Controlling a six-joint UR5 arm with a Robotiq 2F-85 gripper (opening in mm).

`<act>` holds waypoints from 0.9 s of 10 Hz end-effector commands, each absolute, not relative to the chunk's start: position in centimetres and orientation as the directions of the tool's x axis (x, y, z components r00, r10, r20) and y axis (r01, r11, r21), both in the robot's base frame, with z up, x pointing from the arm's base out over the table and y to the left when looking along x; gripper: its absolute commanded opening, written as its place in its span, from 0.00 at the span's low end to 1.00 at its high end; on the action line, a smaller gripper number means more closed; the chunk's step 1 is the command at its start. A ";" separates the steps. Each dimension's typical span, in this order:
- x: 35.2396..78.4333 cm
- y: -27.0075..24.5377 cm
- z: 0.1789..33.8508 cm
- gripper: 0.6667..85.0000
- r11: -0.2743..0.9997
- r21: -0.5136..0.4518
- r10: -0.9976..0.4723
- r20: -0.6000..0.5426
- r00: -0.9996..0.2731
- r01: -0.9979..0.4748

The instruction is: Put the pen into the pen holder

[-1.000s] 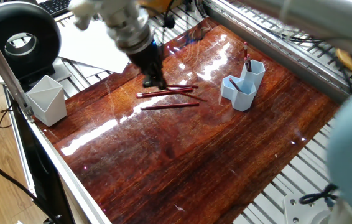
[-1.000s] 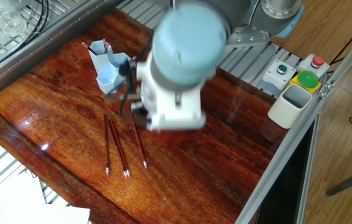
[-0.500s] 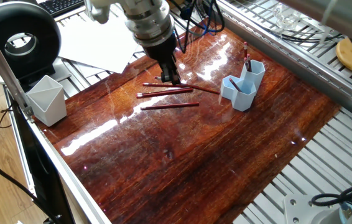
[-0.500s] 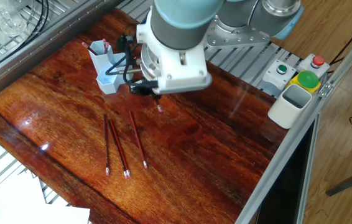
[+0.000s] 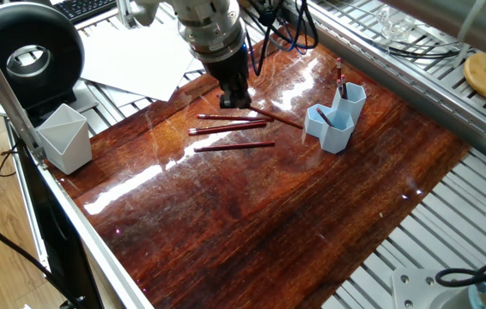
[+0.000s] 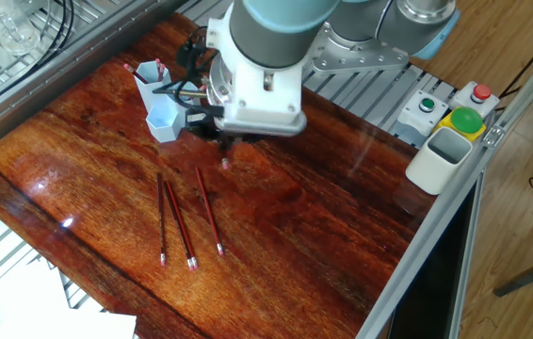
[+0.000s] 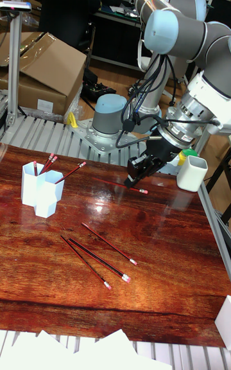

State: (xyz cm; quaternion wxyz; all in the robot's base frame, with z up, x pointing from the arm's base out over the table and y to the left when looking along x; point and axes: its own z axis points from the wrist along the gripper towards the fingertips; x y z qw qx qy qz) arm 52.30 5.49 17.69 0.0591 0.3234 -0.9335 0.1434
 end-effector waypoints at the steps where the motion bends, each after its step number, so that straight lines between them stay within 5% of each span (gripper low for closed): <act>1: 53.1 6.5 17.5 0.00 0.774 -0.220 -0.576 0.145 -0.804 -0.594; 2: 51.5 6.3 18.2 0.00 0.769 -0.189 -0.578 0.201 -0.791 -0.610; 4: 49.3 5.4 25.4 0.00 0.711 -0.119 -0.662 0.221 -0.717 -0.693; 7: 50.0 2.0 31.1 0.00 0.594 -0.134 -0.793 0.067 -0.606 -0.793; 9: 49.9 0.5 30.4 0.00 0.564 -0.138 -0.825 -0.056 -0.562 -0.814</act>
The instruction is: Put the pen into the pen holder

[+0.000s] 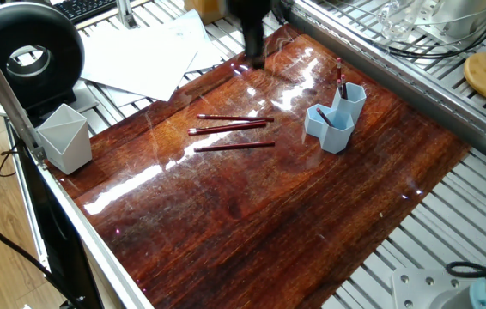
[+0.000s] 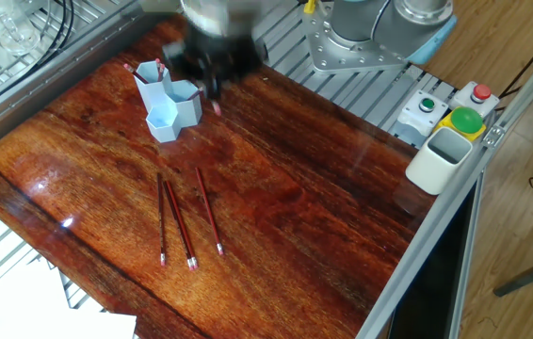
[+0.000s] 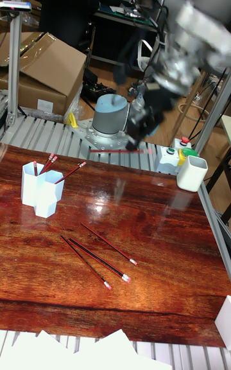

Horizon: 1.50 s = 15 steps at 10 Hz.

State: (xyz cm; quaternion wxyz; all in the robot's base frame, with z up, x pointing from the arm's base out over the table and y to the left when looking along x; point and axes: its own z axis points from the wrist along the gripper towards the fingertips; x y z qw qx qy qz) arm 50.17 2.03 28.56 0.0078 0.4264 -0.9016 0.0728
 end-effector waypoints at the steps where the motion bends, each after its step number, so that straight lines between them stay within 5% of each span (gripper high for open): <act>1: 49.7 0.4 29.4 0.00 0.559 -0.143 -0.829 -0.116 -0.547 -0.817; 4: 48.5 -0.5 28.6 0.00 0.557 -0.134 -0.830 -0.104 -0.547 -0.819; 8: 44.6 -8.2 29.3 0.00 0.666 -0.211 -0.690 0.189 -0.699 -0.715; 12: 44.6 -11.0 30.3 0.00 0.722 -0.319 -0.573 0.224 -0.789 -0.615; 15: 44.1 -11.2 30.4 0.00 0.715 -0.313 -0.574 0.248 -0.780 -0.625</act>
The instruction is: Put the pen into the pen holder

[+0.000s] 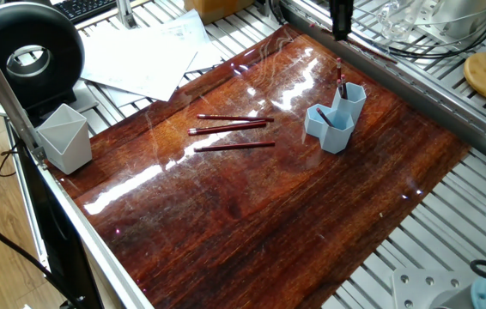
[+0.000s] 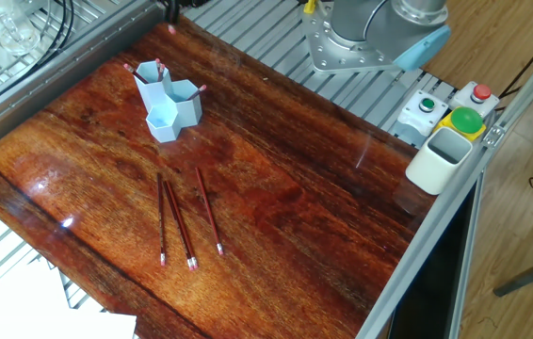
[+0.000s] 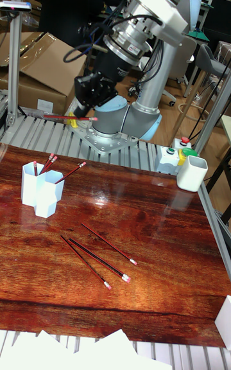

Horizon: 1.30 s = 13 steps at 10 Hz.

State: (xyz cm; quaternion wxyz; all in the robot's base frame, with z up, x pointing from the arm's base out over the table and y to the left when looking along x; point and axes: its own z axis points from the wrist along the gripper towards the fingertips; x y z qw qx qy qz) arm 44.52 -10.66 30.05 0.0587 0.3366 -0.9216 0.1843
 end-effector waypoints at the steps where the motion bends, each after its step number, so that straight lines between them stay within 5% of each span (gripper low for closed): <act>1: 43.5 -10.4 30.0 0.00 0.720 -0.270 -0.589 0.251 -0.769 -0.639; 3: 41.8 -8.4 34.7 0.00 0.730 -0.142 -0.646 0.174 -0.743 -0.668; 5: 39.6 -9.9 39.6 0.00 0.675 -0.113 -0.726 0.070 -0.684 -0.729; 9: 40.2 -8.3 38.5 0.00 0.675 -0.081 -0.732 -0.204 -0.650 -0.734; 13: 41.4 -8.7 36.4 0.00 0.643 -0.121 -0.749 -0.302 -0.589 -0.756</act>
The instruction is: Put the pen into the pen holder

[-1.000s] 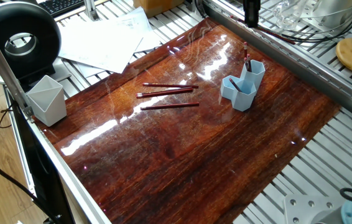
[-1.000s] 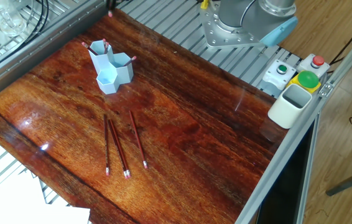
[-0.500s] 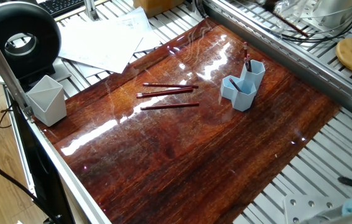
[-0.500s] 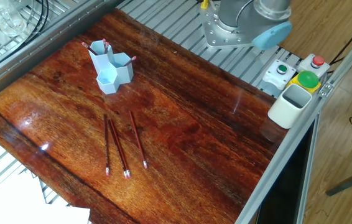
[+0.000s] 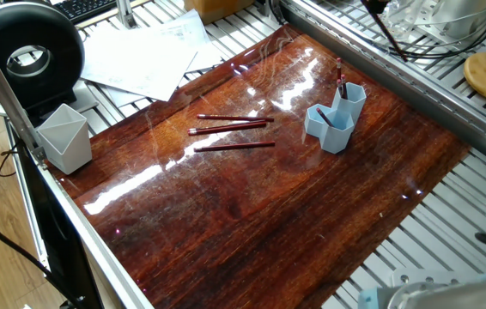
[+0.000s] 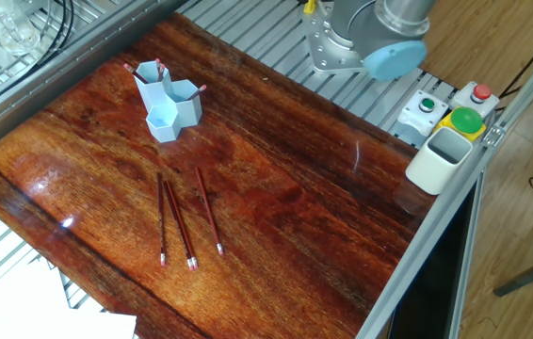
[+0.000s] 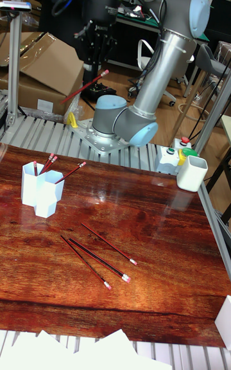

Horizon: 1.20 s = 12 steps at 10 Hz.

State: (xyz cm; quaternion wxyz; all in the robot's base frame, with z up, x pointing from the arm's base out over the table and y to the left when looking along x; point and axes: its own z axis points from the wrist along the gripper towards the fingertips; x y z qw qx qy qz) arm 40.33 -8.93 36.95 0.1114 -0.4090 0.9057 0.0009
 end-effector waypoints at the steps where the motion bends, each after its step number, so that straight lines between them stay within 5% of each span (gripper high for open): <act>1: 41.8 -8.3 36.2 0.00 0.636 -0.127 -0.750 -0.331 -0.572 -0.761; 12: 45.5 -7.8 29.8 0.00 0.576 -0.220 -0.768 -0.475 -0.429 -0.787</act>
